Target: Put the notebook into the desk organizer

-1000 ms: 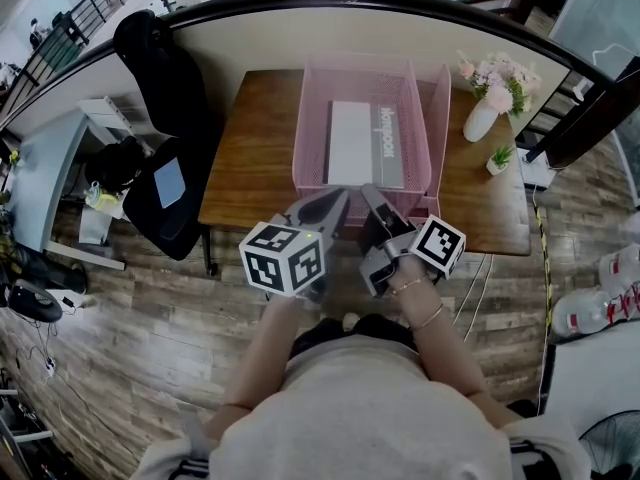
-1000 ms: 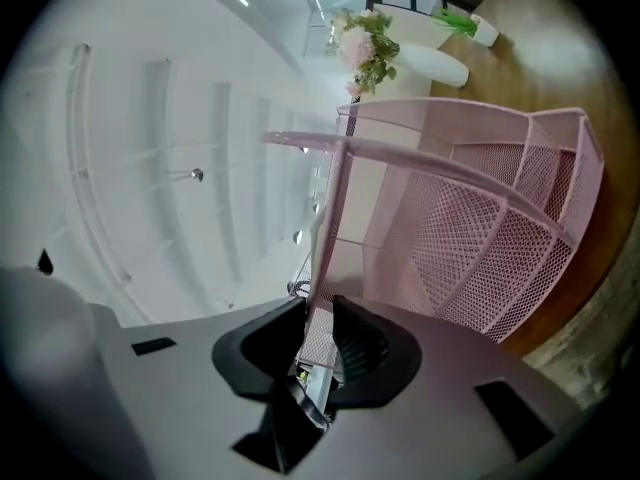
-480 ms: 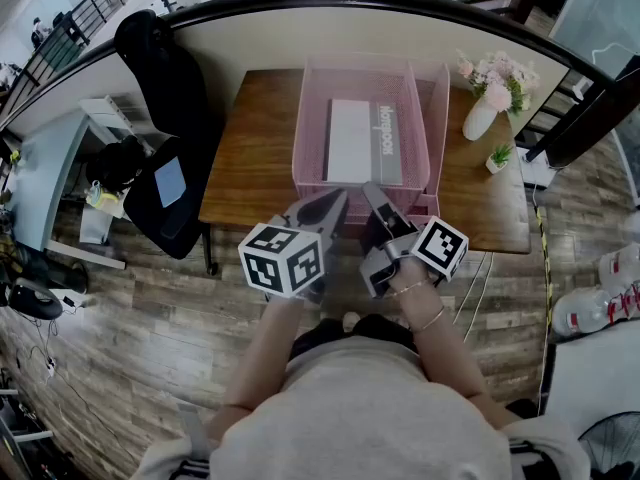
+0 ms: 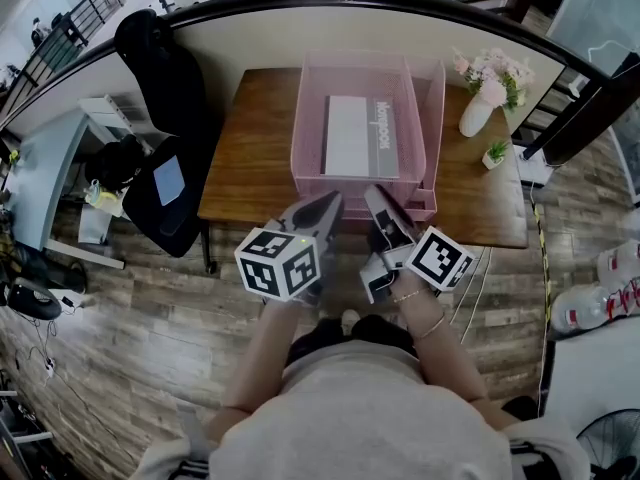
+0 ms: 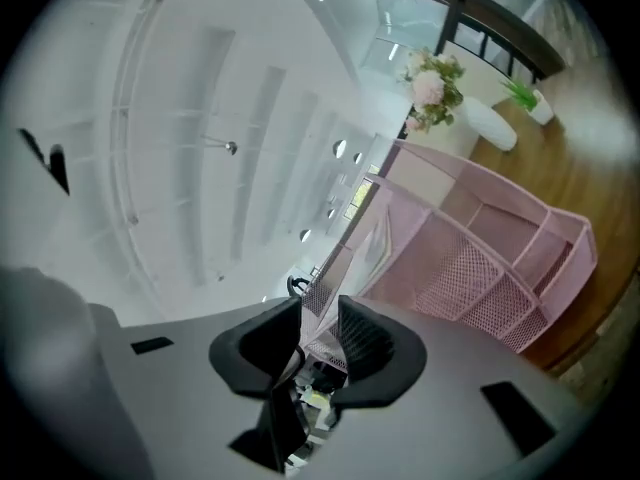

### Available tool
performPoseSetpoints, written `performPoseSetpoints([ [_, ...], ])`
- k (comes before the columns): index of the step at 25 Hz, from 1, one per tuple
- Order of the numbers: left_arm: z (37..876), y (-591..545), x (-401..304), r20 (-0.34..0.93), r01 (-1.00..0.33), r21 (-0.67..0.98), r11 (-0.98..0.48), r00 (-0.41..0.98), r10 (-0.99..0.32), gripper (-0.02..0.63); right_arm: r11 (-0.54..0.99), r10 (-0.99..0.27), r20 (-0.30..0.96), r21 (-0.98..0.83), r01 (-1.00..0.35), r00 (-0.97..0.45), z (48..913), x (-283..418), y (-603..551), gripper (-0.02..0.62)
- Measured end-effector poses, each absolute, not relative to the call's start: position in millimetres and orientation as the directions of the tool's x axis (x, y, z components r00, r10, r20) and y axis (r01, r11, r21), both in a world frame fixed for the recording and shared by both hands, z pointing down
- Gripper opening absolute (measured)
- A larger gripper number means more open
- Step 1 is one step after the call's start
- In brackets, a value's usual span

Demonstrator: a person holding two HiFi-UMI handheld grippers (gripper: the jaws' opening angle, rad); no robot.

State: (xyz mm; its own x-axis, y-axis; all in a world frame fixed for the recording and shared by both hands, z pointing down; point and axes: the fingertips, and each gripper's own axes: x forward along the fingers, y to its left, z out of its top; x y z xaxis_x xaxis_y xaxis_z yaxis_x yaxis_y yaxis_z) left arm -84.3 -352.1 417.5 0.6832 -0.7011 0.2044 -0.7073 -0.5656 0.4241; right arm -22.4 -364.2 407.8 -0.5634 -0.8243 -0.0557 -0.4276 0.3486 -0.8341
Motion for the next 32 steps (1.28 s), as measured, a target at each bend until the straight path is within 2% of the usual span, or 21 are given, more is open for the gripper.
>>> performPoseSetpoints([
  [7, 409.0, -341.6, -83.3, 0.196, -0.724, 0.356, -0.591, 0.677, -0.71, 0.011, 0.446, -0.809, -0.064, -0.714, -0.54, -0.584, 389.2, -25.5, -351.2, 0.096],
  [11, 405.7, -337.7, -82.9, 0.185, -0.723, 0.344, -0.599, 0.677, -0.712, 0.011, 0.499, -0.805, -0.061, -0.608, -0.618, -0.59, 383.4, -26.2, -345.5, 0.057],
  [18, 406.2, -331.0, -80.1, 0.179, -0.71, 0.35, -0.611, 0.691, -0.701, 0.011, 0.584, -0.793, -0.007, -0.29, -0.758, -0.609, 374.6, -39.3, -334.8, 0.057],
  [25, 407.9, -323.0, -80.1, 0.192, -0.708, 0.337, -0.621, 0.697, -0.691, 0.011, 0.615, -0.786, 0.049, -0.032, -0.788, -0.616, 374.2, -51.1, -324.7, 0.046],
  [32, 410.6, -316.6, -80.4, 0.202, -0.707, 0.29, -0.645, 0.704, -0.681, 0.011, 0.615, -0.788, 0.076, 0.08, -0.784, -0.61, 378.1, -55.2, -317.1, 0.01],
])
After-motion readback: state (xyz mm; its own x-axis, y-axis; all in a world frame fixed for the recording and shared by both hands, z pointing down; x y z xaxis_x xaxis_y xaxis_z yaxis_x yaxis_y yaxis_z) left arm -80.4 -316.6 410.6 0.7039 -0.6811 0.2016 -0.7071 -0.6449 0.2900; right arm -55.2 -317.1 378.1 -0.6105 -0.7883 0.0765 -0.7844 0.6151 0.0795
